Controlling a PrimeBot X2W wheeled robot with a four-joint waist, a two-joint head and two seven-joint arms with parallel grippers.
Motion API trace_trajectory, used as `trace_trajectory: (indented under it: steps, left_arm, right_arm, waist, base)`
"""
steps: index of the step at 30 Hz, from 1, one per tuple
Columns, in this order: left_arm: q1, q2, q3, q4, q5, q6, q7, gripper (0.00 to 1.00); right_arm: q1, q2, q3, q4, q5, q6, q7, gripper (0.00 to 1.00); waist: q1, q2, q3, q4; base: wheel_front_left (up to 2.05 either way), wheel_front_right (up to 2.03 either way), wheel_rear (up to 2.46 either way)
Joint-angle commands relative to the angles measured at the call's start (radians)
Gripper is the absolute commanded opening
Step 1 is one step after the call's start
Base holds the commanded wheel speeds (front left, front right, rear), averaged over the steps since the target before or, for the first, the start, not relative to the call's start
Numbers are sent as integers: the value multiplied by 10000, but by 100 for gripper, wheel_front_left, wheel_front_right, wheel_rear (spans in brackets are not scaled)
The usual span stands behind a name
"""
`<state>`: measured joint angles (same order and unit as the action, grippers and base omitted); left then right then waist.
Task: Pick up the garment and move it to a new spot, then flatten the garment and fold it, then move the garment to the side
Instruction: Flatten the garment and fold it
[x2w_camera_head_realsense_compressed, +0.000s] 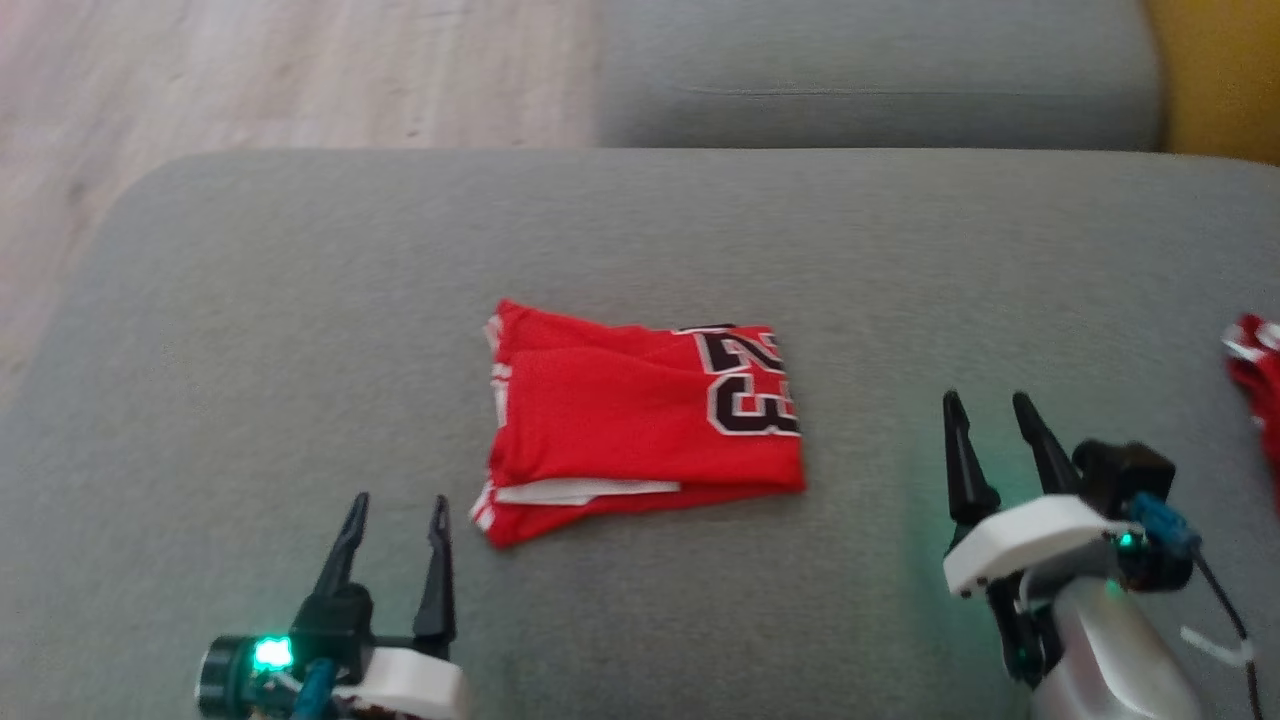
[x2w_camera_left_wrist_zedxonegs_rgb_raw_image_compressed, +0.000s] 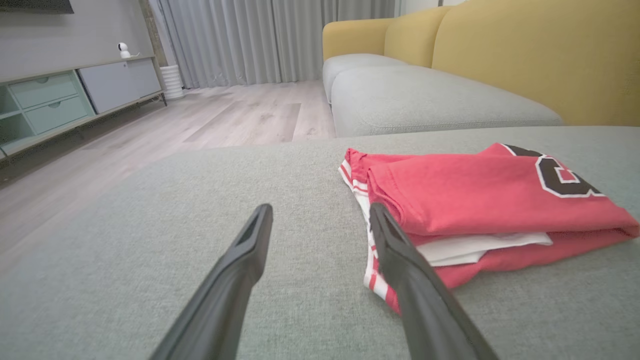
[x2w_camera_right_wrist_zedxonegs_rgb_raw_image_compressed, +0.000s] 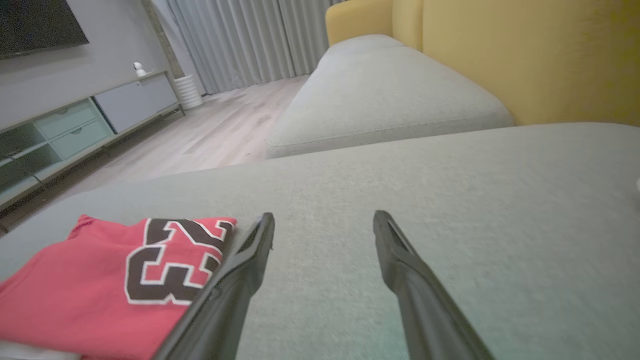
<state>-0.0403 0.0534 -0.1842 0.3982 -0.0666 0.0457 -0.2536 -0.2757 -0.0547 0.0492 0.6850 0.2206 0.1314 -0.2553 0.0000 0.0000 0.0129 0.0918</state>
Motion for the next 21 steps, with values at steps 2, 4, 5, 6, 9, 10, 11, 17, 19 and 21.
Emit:
trace_trajectory:
  steps: [2, 4, 5, 6, 9, 10, 11, 17, 19, 21]
  left_arm:
    - [-142, 78, 556, -377, 113, 152, -82, 100]
    - [26, 82, 695, -437, 150, 204, -82, 100]
    - [113, 82, 742, -473, 173, 211, -82, 100]
    - [202, 87, 779, -503, 214, 228, -82, 100]
    - [428, 84, 853, -604, 286, 232, -82, 100]
    - [487, 81, 870, -634, 304, 236, -82, 100]
    - [533, 77, 883, -657, 314, 239, -82, 100]
    - [572, 50, 812, -730, 369, 156, -82, 100]
    - [512, 40, 720, -736, 399, 96, -82, 100]
    - [426, 28, 560, -701, 425, 7, -82, 100]
  right_arm:
    - [-72, 45, 190, -370, -127, -7, -64, 100]
    - [135, 45, 223, -385, -174, -7, -64, 100]
    - [234, 45, 236, -395, -185, -7, -64, 100]
    - [334, 45, 253, -389, -178, -7, -64, 100]
    - [580, 45, 333, -385, -61, -7, -64, 100]
    - [646, 45, 345, -389, -24, -7, -64, 100]
    - [709, 45, 371, -389, 13, -7, -64, 100]
    - [826, 45, 540, -357, 153, -7, -64, 100]
    - [734, 45, 703, -310, 248, -7, -64, 100]
    - [538, 45, 971, -187, 385, -7, -64, 100]
  waist:
    - [0, 0, -125, -502]
    - [0, 0, -161, -620]
    - [0, 0, -173, -659]
    - [0, 0, -187, -693]
    - [0, 0, -207, -749]
    - [0, 0, -216, -758]
    - [0, 0, -224, -764]
    - [0, 0, -203, -656]
    - [0, 0, -136, -537]
    - [0, 0, -42, -324]
  base:
    - [0, 0, 0]
    - [0, 0, 0]
    - [0, 0, 0]
    - [0, 0, 0]
    - [0, 0, 0]
    - [0, 0, 0]
    - [0, 0, 0]
    - [0, 0, 0]
    - [0, 0, 0]
    - [0, 0, 0]
